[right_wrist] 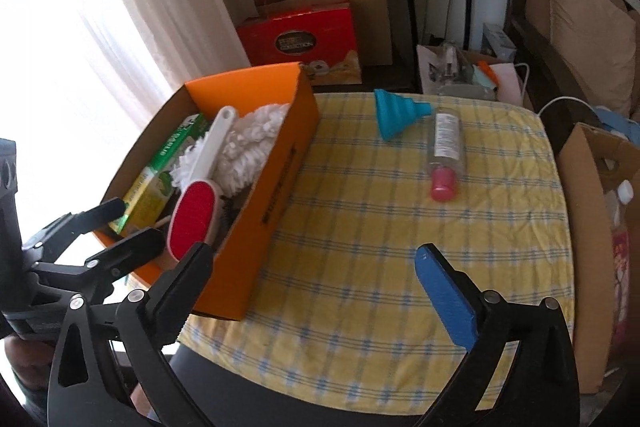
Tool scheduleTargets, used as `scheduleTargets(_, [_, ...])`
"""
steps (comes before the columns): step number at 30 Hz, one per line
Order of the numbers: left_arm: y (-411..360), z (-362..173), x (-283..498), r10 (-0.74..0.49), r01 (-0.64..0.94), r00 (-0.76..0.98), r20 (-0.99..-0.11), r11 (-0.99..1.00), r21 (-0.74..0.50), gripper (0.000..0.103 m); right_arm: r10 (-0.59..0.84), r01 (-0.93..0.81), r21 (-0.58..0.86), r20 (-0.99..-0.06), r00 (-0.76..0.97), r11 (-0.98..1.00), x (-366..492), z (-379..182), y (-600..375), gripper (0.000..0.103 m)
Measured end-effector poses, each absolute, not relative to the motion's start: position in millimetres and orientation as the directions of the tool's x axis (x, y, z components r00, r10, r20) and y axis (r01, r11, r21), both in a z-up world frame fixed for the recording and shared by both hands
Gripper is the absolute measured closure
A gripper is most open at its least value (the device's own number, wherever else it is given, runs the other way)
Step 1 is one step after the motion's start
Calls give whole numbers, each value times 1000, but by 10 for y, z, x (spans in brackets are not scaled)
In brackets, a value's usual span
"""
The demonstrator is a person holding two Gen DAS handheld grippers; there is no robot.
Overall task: Organize objects
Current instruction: 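Open the left tool and withdraw it from the orange box, then move the right tool to the pink-capped bottle and close on its cap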
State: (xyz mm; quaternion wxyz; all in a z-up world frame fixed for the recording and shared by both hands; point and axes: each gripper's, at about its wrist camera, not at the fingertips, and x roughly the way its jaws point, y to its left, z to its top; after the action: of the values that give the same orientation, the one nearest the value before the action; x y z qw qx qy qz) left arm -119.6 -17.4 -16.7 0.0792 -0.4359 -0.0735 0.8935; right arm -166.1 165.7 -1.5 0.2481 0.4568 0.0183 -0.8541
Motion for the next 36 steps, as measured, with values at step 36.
scheduleTargets(36, [1228, -605, -2540, 286, -125, -519, -805, -958, -259, 7, -269, 214, 180, -807, -527, -960, -2445, -735, 2618, 30])
